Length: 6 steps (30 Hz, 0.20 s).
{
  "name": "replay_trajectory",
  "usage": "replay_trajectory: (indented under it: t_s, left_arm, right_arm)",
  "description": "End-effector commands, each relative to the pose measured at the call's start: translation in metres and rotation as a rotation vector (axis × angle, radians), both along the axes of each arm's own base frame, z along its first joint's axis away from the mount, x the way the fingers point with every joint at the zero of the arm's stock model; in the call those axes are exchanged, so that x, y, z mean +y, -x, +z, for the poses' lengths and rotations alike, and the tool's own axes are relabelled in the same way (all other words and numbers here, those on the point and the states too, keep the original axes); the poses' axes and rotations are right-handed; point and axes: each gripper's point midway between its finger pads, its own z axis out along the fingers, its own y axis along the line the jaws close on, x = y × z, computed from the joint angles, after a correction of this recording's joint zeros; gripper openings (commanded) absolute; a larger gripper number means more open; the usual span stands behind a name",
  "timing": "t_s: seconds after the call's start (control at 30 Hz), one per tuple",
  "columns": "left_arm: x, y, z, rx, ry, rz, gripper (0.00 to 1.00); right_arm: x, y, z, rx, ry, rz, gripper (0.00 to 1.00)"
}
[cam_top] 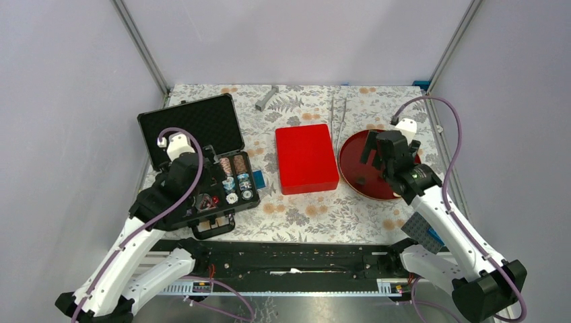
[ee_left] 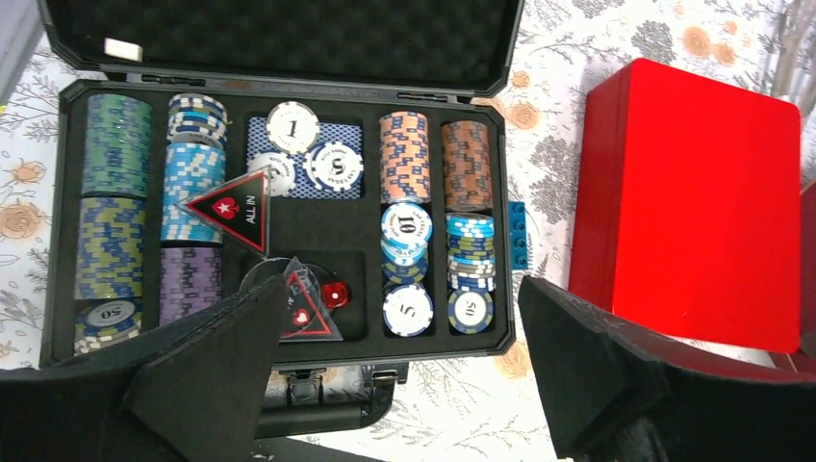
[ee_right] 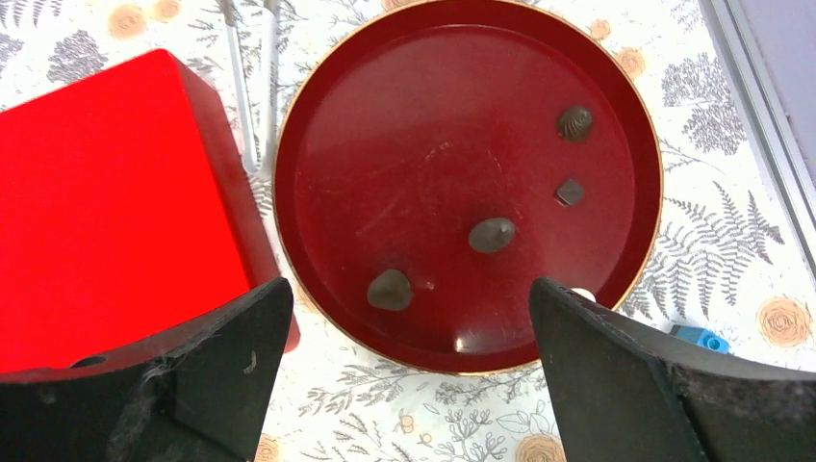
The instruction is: Pack the chocolate
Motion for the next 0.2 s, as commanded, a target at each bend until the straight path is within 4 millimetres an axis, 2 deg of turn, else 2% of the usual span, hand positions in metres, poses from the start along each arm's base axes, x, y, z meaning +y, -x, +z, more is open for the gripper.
replay_trajectory:
  t_s: [0.0,0.17]
  left_arm:
    - [0.0137,-0.0095,0.0218,-0.069,-0.038,0.077,0.99]
    - [0.0152,-0.0114,0.0314,-0.088,-0.053,0.073,0.99]
  right_arm:
    - [-0.0093,0.006,0.006,-0.057,-0.016,-0.054,1.0]
    - [-0.0083,0.0057,0.0071,-0.067,-0.025,-0.052,1.0]
